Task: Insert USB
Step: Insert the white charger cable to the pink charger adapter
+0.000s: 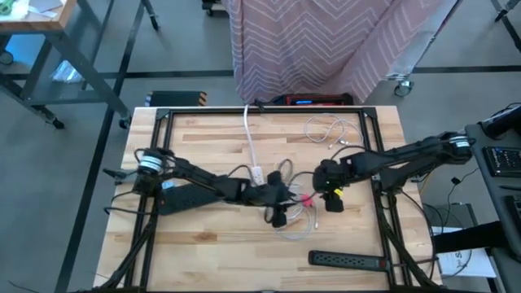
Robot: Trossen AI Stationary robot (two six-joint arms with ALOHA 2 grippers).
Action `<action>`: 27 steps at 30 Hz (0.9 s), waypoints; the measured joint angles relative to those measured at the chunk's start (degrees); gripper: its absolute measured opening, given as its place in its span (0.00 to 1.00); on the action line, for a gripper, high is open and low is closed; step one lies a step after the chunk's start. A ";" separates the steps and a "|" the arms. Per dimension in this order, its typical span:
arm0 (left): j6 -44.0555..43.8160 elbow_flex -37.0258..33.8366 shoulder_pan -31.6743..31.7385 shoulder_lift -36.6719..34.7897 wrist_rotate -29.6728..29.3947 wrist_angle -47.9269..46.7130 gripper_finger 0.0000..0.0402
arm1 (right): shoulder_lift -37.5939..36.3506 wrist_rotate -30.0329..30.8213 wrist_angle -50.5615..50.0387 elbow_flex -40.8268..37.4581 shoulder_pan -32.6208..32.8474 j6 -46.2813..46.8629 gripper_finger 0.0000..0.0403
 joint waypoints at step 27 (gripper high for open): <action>14.69 28.63 3.90 9.05 5.34 -50.61 0.49 | 6.72 17.29 11.06 -1.97 14.97 26.01 0.56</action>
